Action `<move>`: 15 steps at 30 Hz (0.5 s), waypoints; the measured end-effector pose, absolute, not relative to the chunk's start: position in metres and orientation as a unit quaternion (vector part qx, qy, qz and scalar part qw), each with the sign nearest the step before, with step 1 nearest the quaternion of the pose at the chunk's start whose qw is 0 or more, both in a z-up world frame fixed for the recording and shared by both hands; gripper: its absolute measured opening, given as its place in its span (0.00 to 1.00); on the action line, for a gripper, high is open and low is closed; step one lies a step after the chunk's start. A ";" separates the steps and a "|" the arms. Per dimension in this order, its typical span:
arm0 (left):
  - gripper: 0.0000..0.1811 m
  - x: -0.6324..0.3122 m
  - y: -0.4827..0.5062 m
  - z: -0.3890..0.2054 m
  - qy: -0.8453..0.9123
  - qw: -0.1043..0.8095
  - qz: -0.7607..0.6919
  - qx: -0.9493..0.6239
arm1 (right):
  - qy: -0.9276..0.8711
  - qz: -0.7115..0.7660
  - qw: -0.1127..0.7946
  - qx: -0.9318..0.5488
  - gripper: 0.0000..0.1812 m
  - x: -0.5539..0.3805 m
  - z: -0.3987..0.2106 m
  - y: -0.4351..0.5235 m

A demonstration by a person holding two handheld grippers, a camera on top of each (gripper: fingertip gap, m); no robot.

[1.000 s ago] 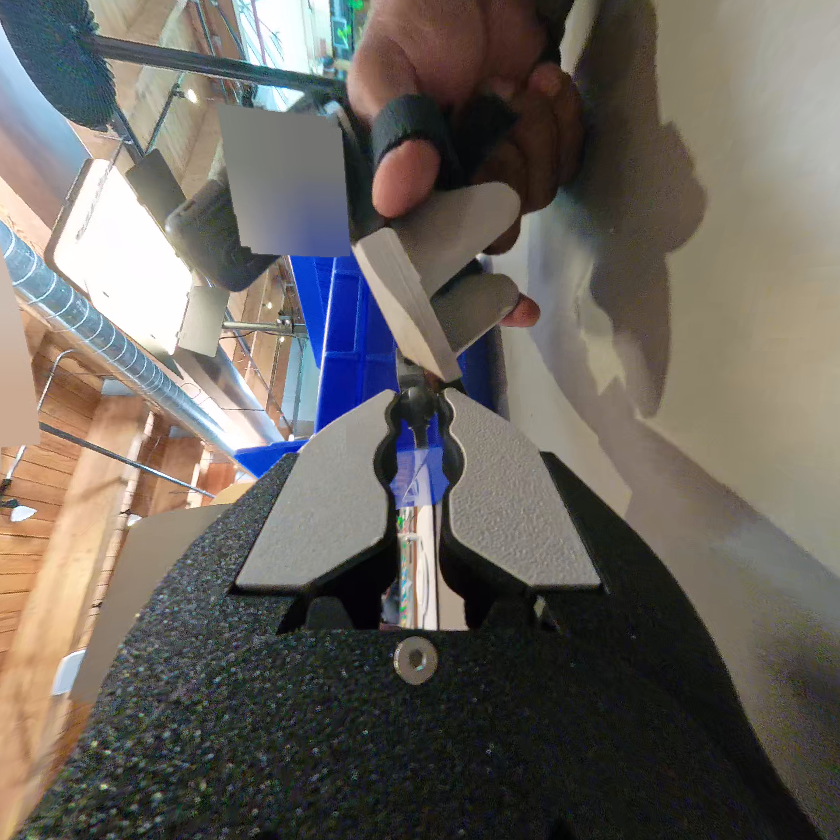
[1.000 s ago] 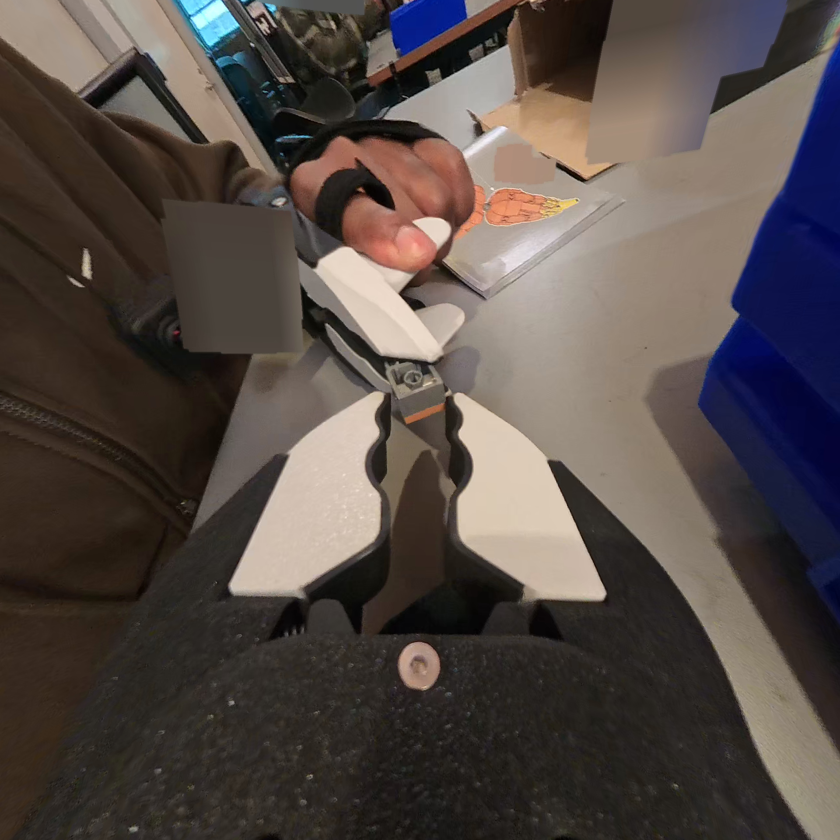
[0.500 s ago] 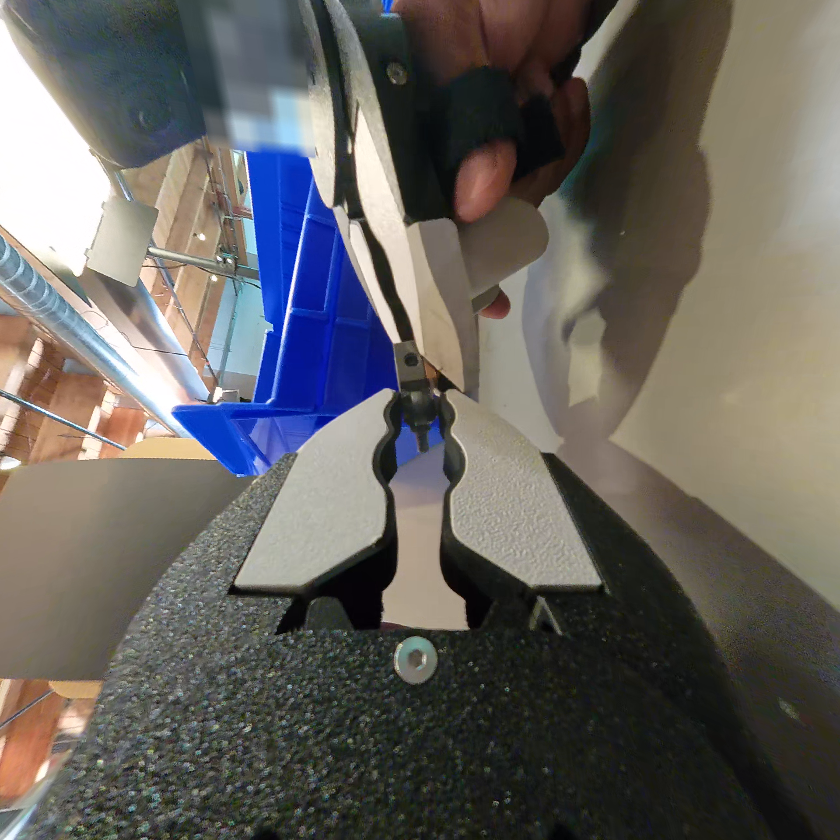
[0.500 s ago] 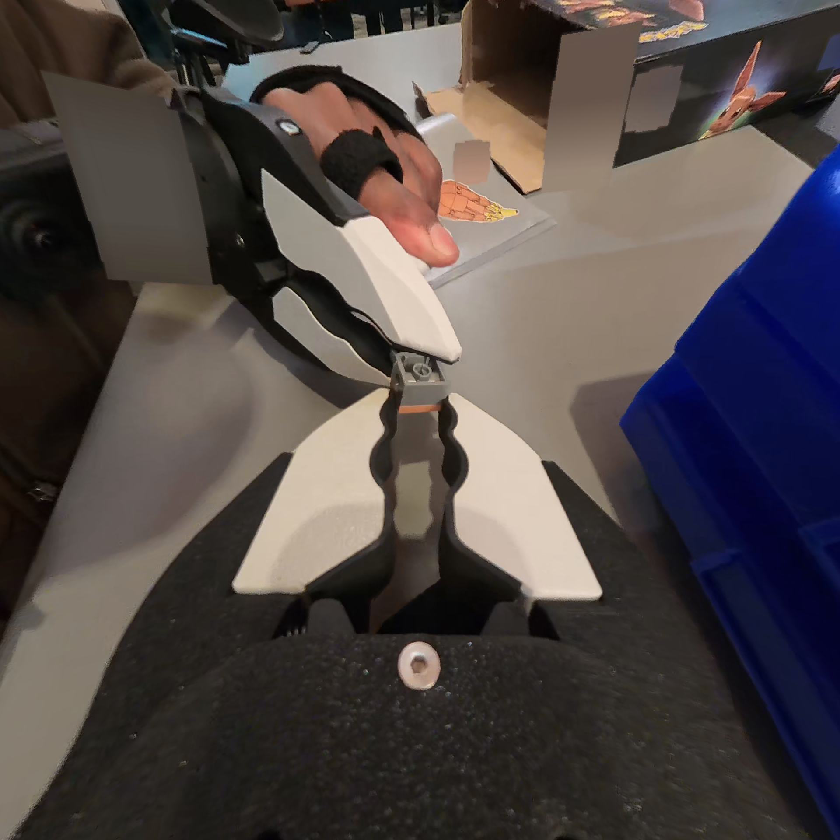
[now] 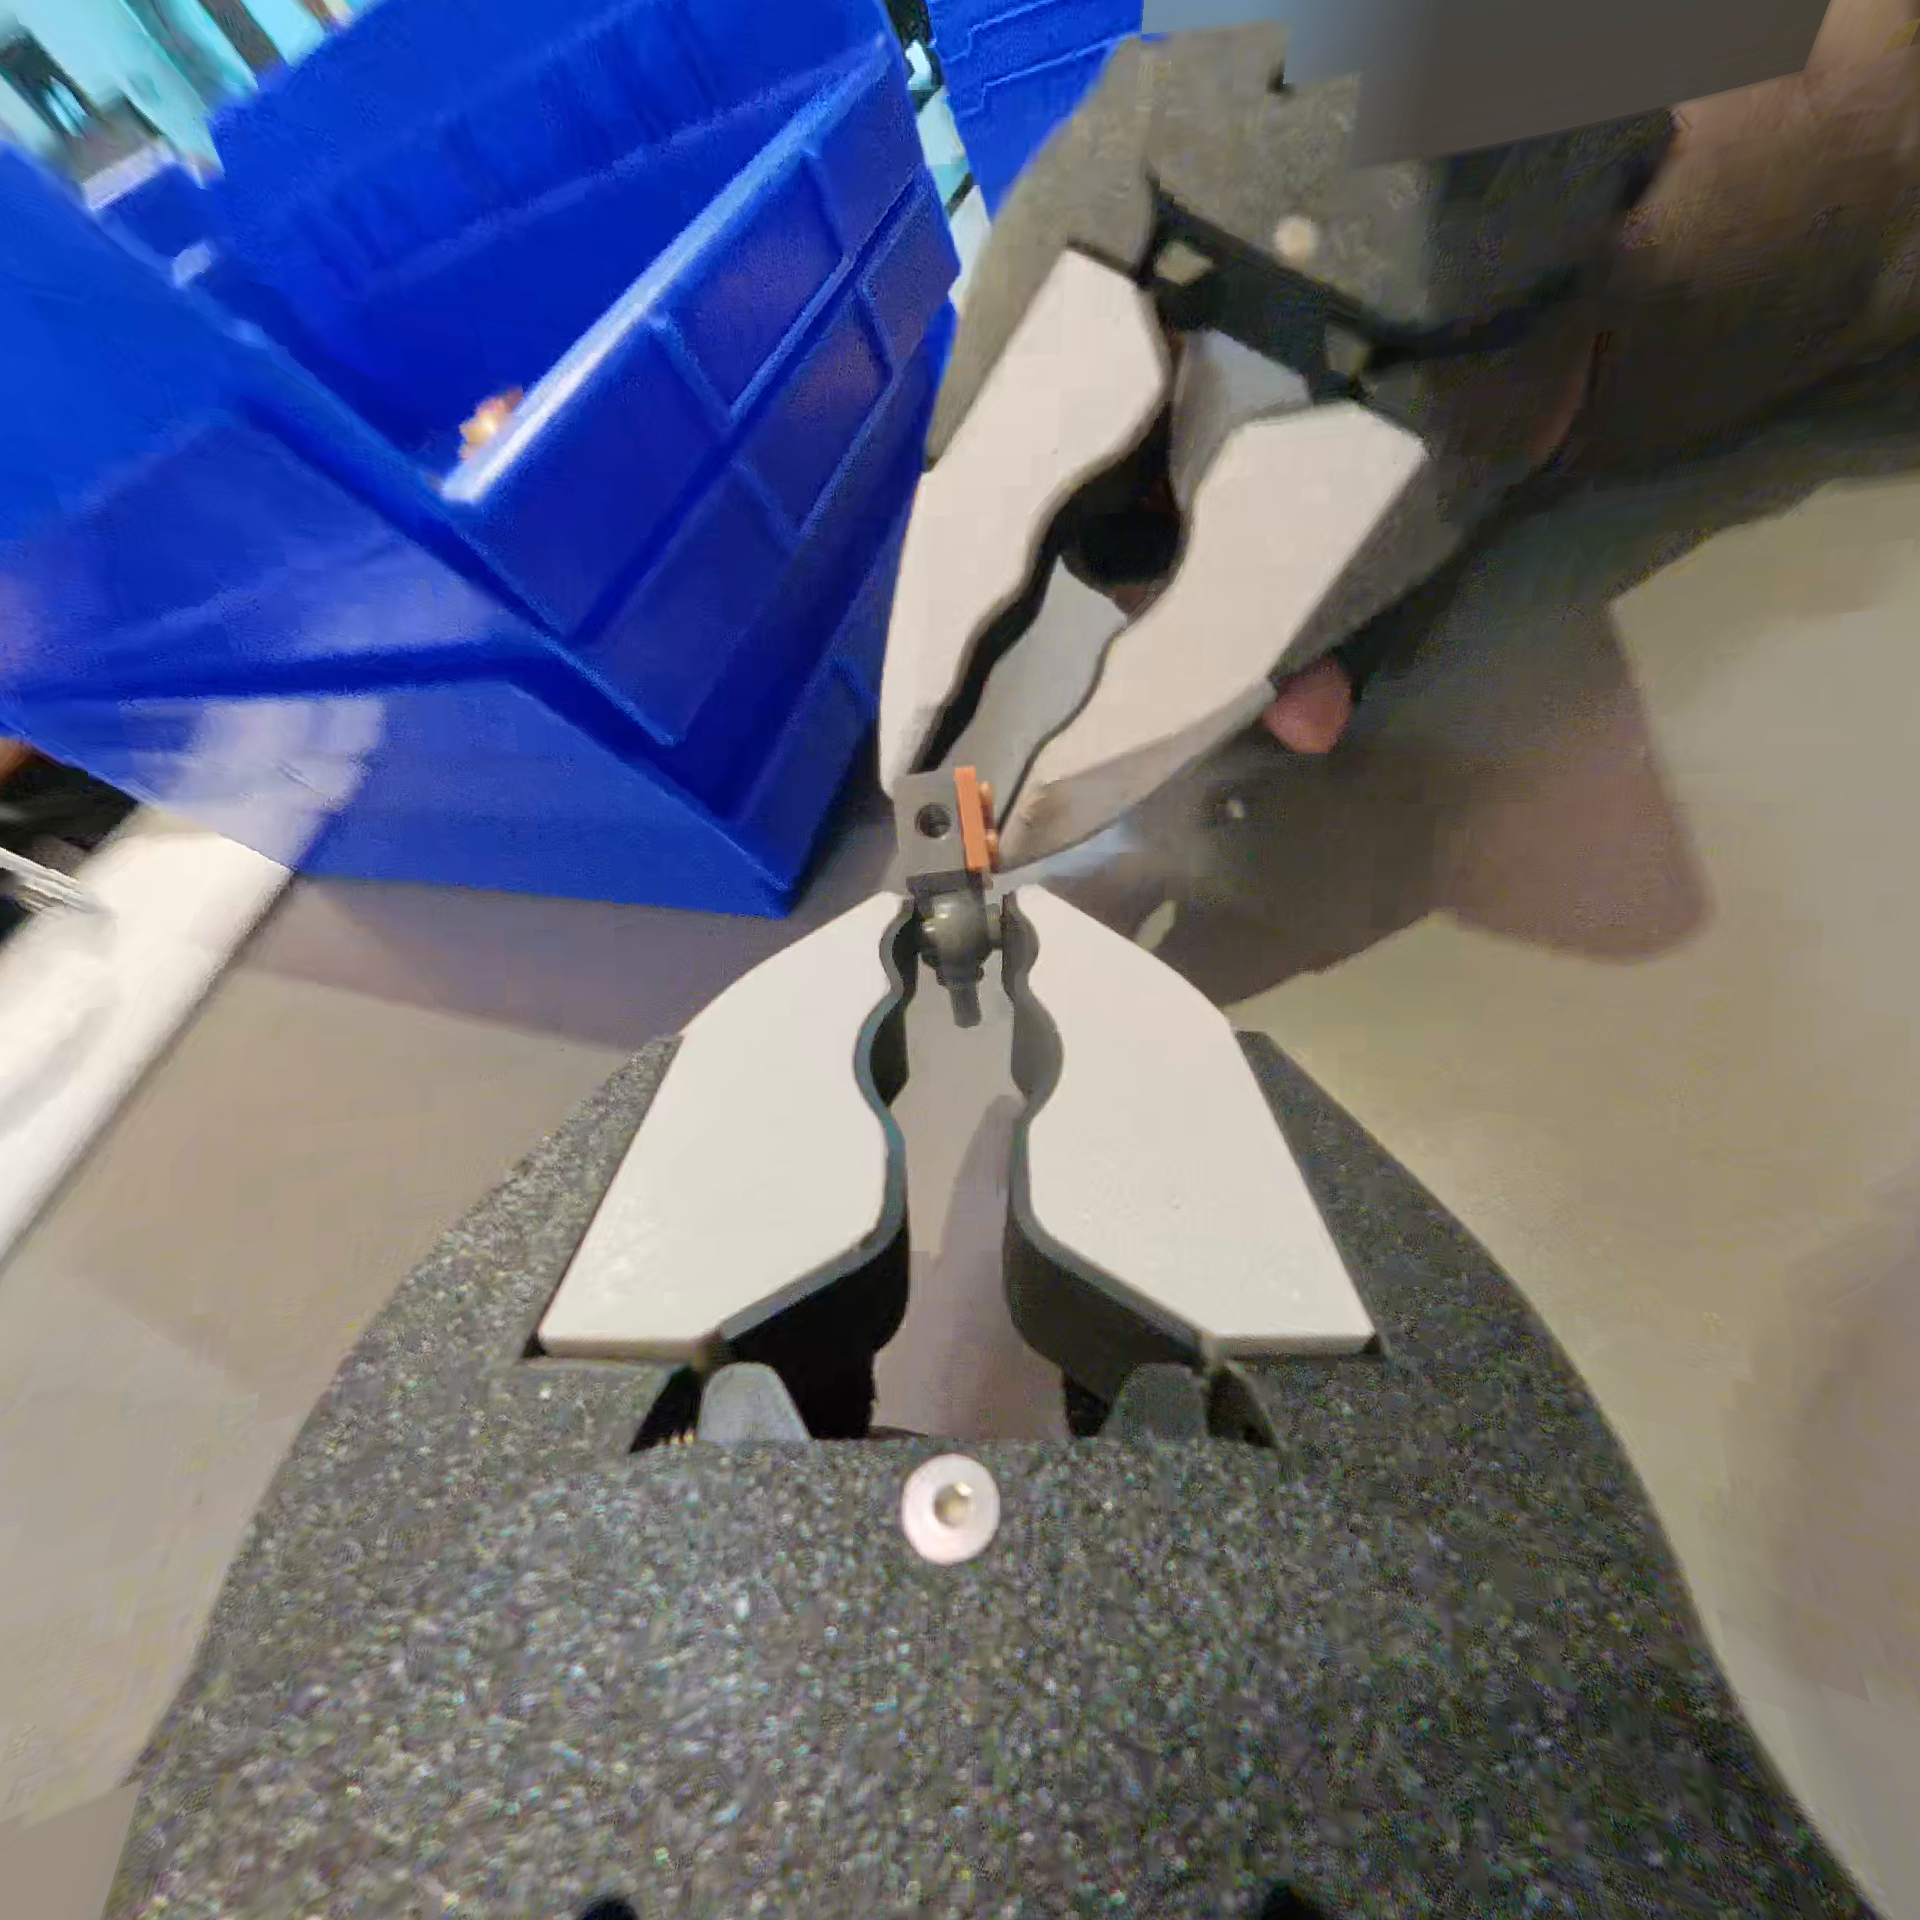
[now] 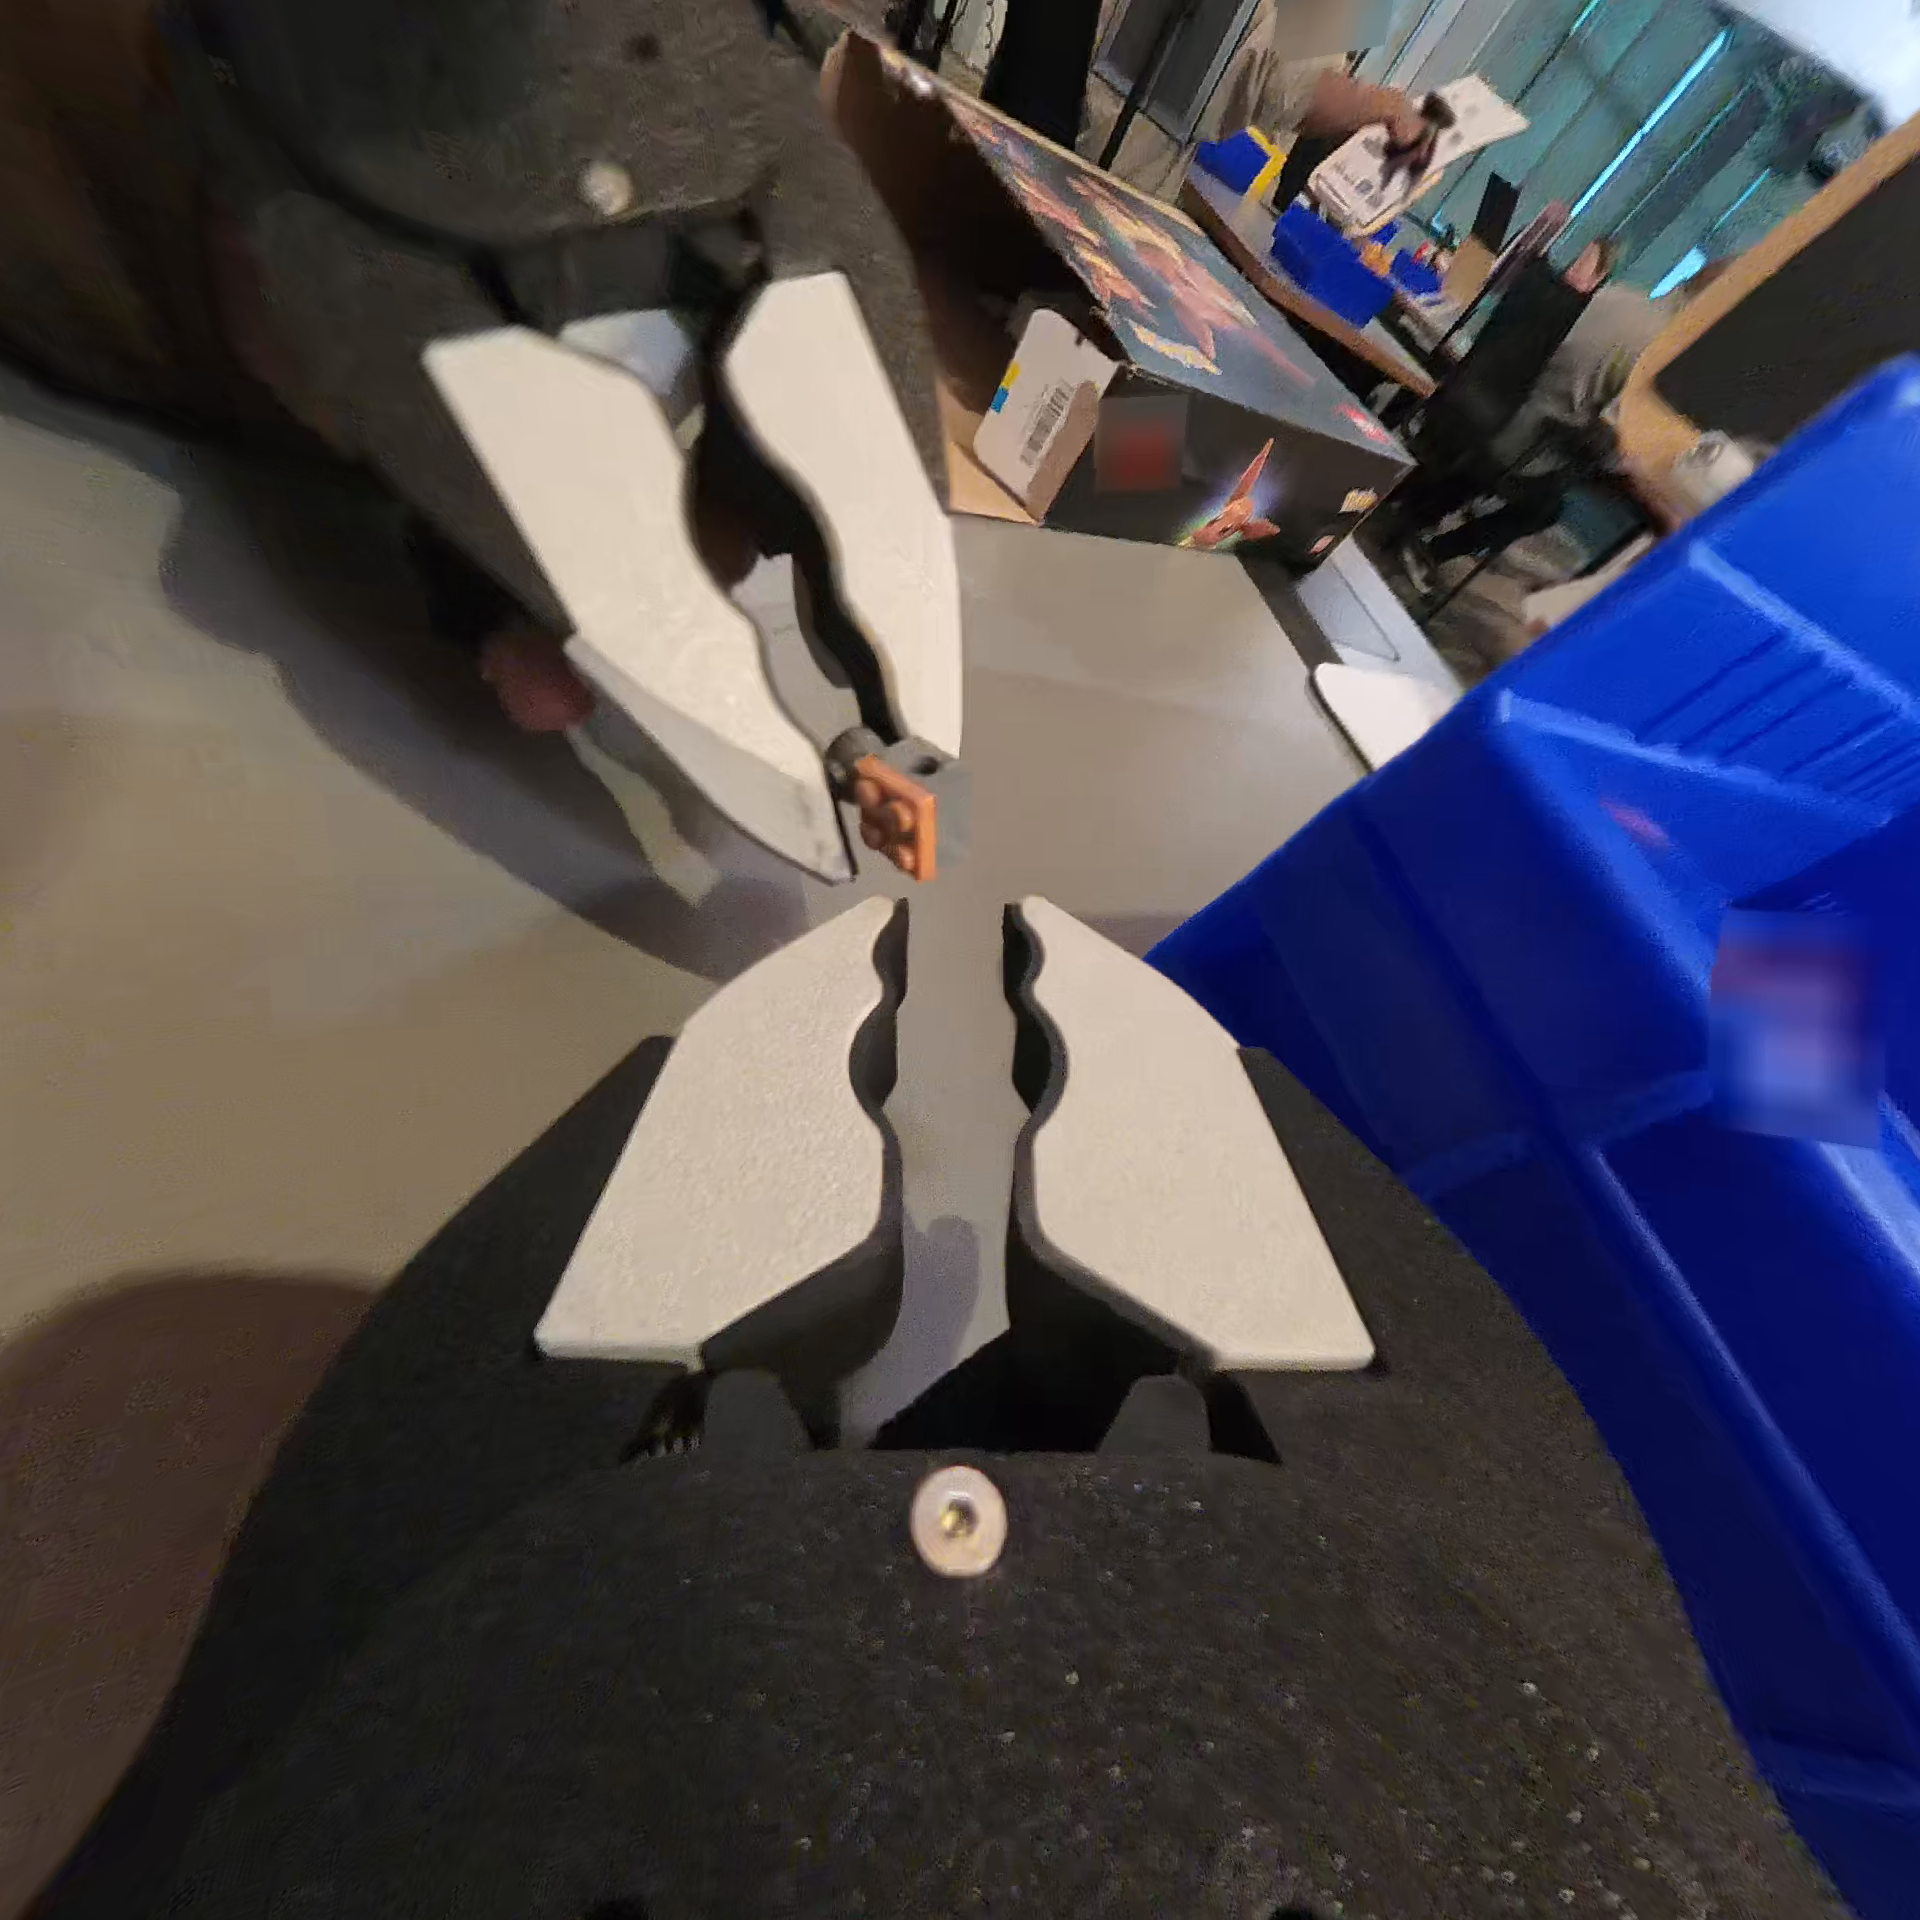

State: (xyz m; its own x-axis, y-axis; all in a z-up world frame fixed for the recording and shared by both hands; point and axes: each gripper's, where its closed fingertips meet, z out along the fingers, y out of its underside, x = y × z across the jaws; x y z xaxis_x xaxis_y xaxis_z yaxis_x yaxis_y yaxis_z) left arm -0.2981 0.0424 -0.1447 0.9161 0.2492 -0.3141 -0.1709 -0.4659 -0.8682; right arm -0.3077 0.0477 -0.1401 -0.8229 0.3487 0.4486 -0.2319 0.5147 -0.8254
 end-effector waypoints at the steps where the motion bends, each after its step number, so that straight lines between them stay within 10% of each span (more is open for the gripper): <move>1: 0.08 -0.298 0.042 -0.145 -0.046 0.527 0.176 -0.830 | -0.821 0.481 0.307 -0.021 0.10 -0.307 -0.142 0.047; 9: 0.08 -0.295 0.040 -0.147 -0.148 0.559 0.000 -0.816 | -0.784 0.412 0.454 0.098 0.17 -0.306 -0.137 0.047; 15: 0.08 -0.309 0.034 -0.154 -0.077 0.502 0.169 -0.845 | -0.791 0.389 0.459 0.111 0.15 -0.304 -0.146 0.044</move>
